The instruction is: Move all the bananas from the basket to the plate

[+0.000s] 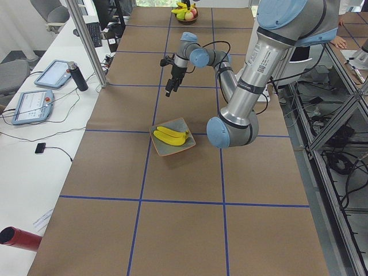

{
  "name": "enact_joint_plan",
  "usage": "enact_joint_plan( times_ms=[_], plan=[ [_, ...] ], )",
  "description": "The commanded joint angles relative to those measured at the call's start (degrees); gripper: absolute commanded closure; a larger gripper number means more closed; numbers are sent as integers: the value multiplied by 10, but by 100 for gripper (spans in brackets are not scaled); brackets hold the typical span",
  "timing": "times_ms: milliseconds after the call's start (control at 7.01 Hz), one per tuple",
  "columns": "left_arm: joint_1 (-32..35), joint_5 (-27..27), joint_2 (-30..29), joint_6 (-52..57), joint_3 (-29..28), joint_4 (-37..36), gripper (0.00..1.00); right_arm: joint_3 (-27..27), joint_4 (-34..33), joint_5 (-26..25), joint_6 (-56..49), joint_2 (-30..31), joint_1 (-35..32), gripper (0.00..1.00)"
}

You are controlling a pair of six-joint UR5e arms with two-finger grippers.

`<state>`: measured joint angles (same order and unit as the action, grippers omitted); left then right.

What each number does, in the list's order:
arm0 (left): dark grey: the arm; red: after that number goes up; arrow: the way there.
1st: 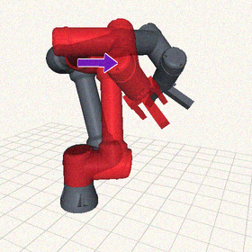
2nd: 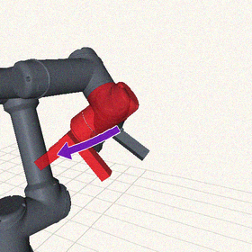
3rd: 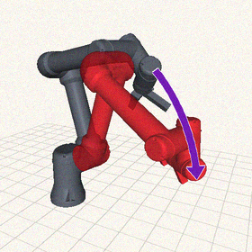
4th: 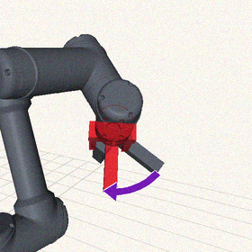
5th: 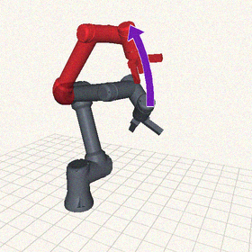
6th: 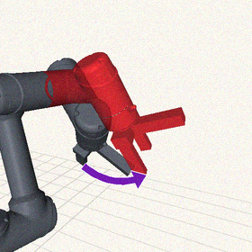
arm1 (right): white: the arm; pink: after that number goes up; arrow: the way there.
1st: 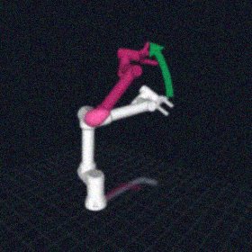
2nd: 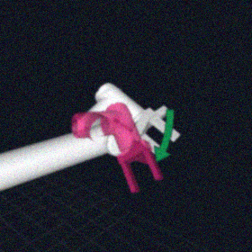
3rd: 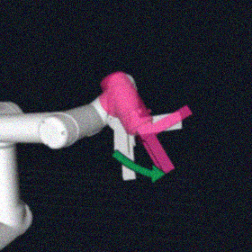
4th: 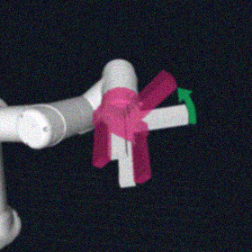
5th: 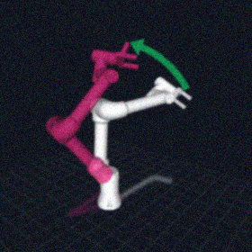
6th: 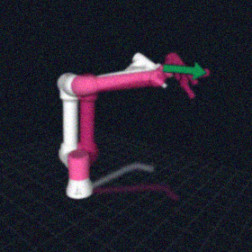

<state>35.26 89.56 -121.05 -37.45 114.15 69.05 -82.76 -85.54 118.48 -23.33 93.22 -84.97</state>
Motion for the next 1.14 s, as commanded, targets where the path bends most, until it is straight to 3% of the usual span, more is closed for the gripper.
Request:
enact_joint_plan(
  times_ms=[0,285,856,998],
  plan=[
    [0,0,-2,0,-1,1,0,27,0,-2,-41,-3,5,11],
    [0,0,-2,0,-1,11,0,29,0,-2,-45,-3,5,34],
    [0,0,-2,-1,-1,9,0,31,-1,-12,-59,0,4,44],
    [0,0,-3,-1,0,8,0,31,-1,-12,-61,1,3,51]
  ],
)
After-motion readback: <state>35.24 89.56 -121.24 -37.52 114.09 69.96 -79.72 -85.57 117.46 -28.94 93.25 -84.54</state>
